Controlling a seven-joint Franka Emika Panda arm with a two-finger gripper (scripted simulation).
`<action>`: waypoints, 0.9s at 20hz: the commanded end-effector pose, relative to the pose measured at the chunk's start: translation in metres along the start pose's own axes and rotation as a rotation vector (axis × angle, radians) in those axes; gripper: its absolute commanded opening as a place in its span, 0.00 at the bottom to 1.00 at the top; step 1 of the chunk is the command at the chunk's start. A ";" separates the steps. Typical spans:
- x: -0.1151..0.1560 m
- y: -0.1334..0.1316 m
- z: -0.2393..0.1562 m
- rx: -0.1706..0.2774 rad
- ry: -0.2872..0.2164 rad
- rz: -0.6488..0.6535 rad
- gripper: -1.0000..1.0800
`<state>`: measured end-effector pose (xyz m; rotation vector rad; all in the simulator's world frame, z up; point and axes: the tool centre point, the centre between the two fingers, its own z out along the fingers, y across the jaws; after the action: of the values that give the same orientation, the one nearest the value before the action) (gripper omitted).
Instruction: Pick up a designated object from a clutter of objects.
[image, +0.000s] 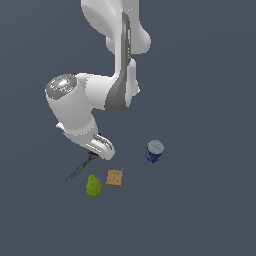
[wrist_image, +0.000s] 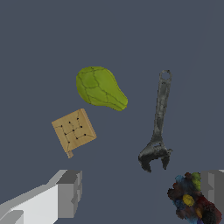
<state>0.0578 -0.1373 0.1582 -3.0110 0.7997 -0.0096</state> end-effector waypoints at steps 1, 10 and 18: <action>0.010 0.018 0.025 -0.003 0.000 0.067 0.96; 0.025 0.066 0.084 -0.021 0.003 0.220 0.96; 0.026 0.078 0.097 -0.027 0.003 0.253 0.96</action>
<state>0.0430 -0.2157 0.0584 -2.9102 1.1830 0.0033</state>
